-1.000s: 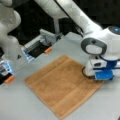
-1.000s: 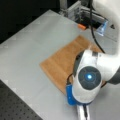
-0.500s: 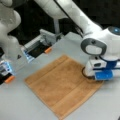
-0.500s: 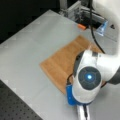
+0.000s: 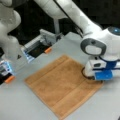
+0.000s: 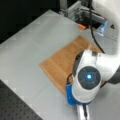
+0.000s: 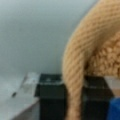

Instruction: Folding a towel twice

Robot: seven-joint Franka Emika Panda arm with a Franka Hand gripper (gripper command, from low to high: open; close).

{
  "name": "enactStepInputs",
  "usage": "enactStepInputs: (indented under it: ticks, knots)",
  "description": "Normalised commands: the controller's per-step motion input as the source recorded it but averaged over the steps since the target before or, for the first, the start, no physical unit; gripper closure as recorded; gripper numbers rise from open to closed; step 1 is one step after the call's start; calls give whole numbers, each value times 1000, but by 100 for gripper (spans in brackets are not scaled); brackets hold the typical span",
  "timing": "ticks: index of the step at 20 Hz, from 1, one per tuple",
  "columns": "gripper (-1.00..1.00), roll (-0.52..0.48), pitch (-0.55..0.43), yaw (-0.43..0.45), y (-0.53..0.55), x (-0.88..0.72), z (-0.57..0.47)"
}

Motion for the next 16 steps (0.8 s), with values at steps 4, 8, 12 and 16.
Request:
enactStepInputs:
  ticks: [4,8,12,16]
  knots:
    - [100,213,-140,11,-334,-290,172]
    - [100,219,-134,-5,-342,-332,90]
    - [100,161,-269,-83,-278,-352,-55]
    - [100,165,-253,-85,-210,-610,-53]
